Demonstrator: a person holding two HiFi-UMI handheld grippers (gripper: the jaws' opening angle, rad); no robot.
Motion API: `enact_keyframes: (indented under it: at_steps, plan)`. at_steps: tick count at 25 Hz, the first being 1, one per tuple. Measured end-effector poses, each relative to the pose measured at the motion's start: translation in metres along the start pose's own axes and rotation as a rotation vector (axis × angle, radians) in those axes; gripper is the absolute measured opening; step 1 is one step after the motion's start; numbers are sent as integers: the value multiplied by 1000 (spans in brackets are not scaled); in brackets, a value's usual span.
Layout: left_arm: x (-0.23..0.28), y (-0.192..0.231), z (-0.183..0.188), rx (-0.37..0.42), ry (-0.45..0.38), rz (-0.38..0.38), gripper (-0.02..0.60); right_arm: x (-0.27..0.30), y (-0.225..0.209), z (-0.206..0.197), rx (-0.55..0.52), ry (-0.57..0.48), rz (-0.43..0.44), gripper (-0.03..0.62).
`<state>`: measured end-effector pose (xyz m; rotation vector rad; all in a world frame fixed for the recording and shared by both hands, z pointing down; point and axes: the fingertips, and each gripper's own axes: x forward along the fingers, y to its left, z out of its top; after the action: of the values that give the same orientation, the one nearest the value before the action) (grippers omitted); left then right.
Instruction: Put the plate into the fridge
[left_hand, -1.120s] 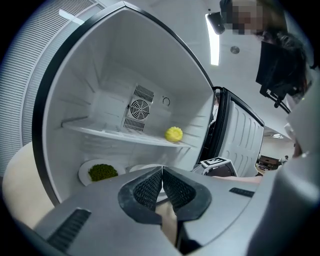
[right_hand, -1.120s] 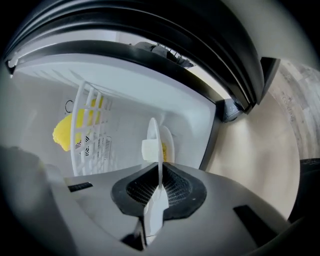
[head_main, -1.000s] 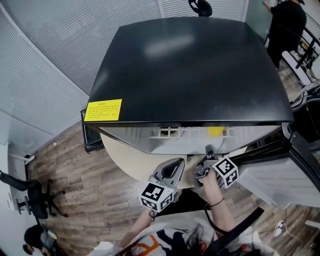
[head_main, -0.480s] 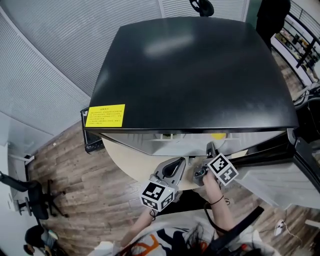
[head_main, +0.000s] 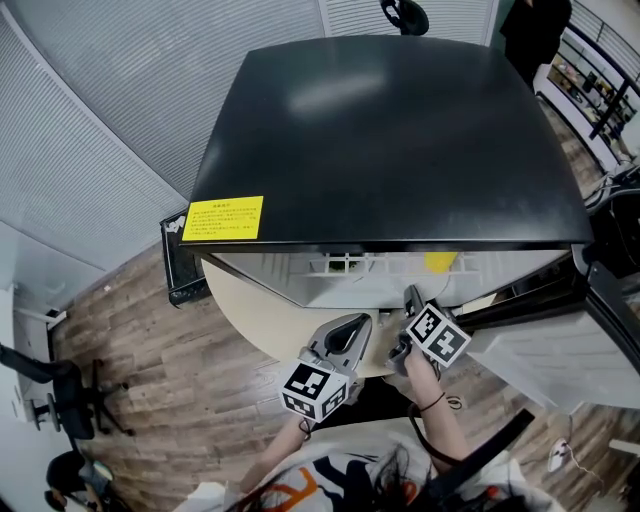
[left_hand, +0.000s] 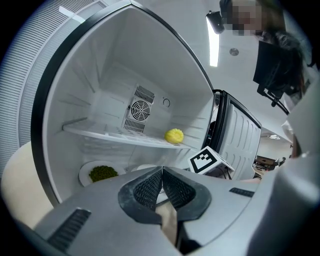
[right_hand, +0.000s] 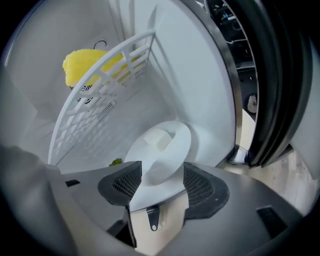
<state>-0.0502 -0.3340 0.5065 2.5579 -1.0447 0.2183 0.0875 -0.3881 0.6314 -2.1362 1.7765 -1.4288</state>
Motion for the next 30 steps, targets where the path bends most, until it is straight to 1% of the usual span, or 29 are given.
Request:
enact_keyframes:
  at_steps: [4, 10, 13, 16, 21, 26, 29, 30]
  plan:
    - [-6, -2, 1, 2, -9, 0, 14, -6, -4, -3, -5, 2, -3, 259]
    - [-14, -6, 0, 5, -19, 5, 14, -17, -8, -3, 20, -12, 8, 258]
    - [-20, -10, 1, 10, -27, 5, 14, -25, -7, -8, 29, -7, 31, 258]
    - [-26, -14, 3, 14, -42, 6, 14, -35, 0, -9, 22, -18, 71, 258]
    - [-38, -22, 4, 21, -60, 12, 14, -57, 13, -7, -51, -48, 137, 258]
    - [-55, -31, 2, 26, -74, 20, 14, -81, 40, -12, -79, -49, 279, 256]
    - [-69, -38, 2, 34, -85, 27, 14, -100, 54, -16, -124, -59, 315, 252]
    - [-74, -40, 2, 36, -89, 30, 14, -105, 57, -19, -136, -59, 323, 239]
